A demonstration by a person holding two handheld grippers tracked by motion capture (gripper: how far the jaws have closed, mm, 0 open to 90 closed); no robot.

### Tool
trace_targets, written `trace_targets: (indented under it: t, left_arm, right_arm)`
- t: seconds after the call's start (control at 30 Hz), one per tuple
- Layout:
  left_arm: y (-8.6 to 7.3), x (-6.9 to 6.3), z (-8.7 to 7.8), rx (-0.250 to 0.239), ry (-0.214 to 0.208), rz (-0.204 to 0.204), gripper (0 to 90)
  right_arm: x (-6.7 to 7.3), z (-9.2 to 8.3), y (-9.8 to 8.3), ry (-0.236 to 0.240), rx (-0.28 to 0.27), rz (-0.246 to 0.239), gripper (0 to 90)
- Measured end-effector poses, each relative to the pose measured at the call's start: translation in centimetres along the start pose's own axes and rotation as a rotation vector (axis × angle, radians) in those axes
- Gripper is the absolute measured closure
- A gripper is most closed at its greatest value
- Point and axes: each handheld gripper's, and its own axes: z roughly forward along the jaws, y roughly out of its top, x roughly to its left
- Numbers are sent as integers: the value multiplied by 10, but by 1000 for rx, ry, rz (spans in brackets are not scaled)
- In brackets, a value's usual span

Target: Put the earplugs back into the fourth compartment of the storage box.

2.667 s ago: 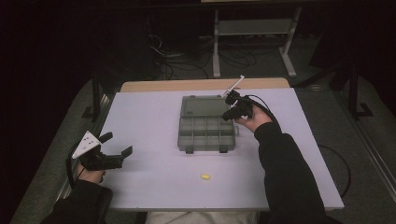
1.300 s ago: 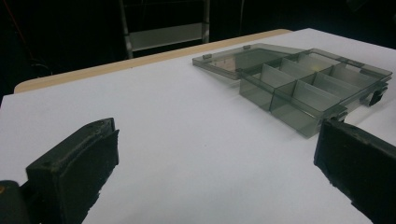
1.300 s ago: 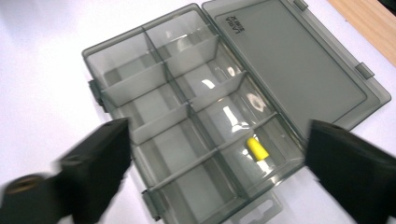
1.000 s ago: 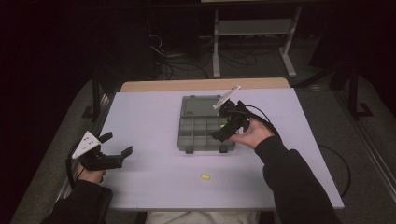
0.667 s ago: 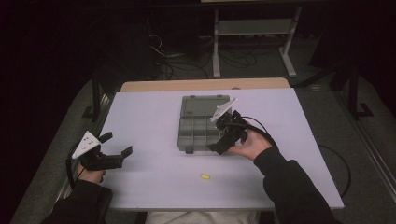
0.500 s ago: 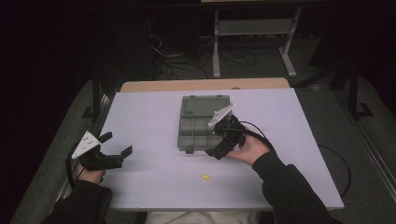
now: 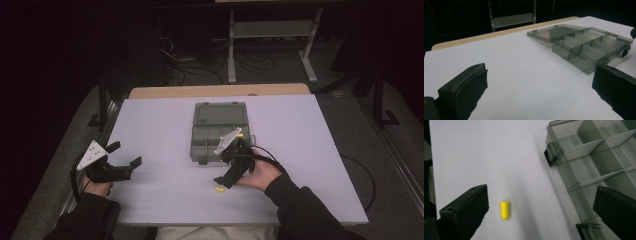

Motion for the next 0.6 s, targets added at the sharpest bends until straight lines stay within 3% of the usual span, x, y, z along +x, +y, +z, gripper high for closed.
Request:
trace_targets:
  t: [0.5, 0.6]
  left_arm:
    - [0, 0, 0, 0, -2, 3, 0]
    - [0, 0, 0, 0, -3, 2, 0]
  right_arm:
    - [11, 23, -15, 46, 50, -7, 3]
    - [15, 28, -19, 67, 64, -14, 67]
